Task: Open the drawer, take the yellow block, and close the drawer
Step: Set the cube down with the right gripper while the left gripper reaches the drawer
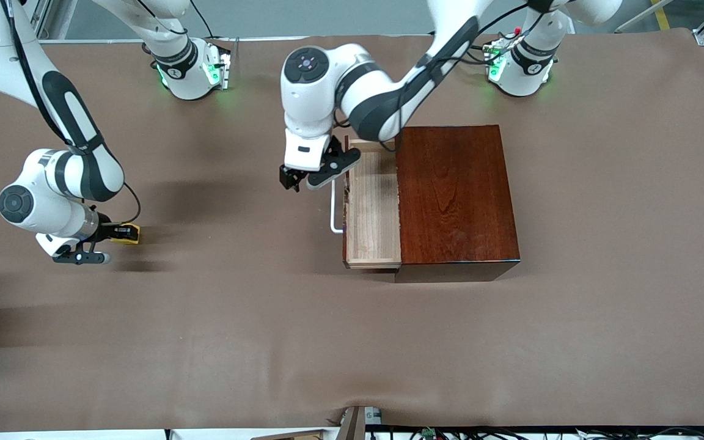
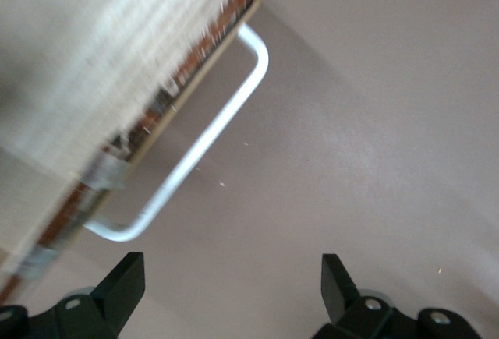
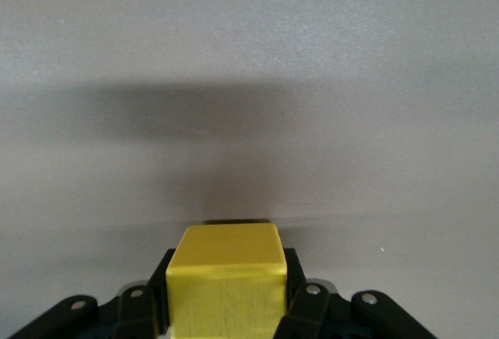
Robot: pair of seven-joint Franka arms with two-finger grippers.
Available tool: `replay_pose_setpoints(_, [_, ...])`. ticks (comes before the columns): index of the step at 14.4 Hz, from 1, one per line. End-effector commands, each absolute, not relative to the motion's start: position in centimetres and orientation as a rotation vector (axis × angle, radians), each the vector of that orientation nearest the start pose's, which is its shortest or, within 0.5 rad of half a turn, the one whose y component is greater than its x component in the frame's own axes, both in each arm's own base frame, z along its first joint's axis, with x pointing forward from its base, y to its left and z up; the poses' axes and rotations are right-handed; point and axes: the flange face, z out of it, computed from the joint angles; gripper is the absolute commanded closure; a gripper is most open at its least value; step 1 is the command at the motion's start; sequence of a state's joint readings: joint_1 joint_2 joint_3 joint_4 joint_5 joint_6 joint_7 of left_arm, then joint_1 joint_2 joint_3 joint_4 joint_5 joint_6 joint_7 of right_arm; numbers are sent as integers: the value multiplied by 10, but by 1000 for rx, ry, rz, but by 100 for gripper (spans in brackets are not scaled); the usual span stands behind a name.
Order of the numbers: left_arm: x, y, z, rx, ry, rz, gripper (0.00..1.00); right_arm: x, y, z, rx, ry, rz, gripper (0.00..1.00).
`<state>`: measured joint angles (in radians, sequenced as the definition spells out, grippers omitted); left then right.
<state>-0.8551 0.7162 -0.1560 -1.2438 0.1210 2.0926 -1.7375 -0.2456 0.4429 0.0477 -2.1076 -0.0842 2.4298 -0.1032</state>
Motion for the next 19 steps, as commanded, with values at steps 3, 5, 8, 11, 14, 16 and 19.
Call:
replay_pose_setpoints(3, [439, -635, 327, -2934, -1473, -102, 0, 548, -119, 195, -3152, 64, 192, 33])
replay_pose_setpoints(5, [439, -632, 317, -2873, -1523, -126, 0, 549, -116, 194, -3152, 52, 194, 1])
replay_pose_setpoints(8, [445, -626, 310, -2829, -1564, -126, 0, 551, -112, 197, -3150, 38, 201, 0])
replay_pose_setpoints(11, [445, -626, 306, -2825, -1562, -124, 0, 565, -100, 228, -3156, 1, 181, 0])
replay_pose_setpoints(14, [445, -625, 301, -2817, -1558, -124, 0, 598, -88, 298, -3146, -18, 300, 0])
replay_pose_setpoints(16, [447, -622, 299, -2803, -1557, -126, 0, 622, -74, 353, -3148, -47, 347, 0])
replay_pose_setpoints(19, [455, -609, 297, -2747, -1541, -148, 0, 640, -57, 406, -3161, -82, 303, 0])
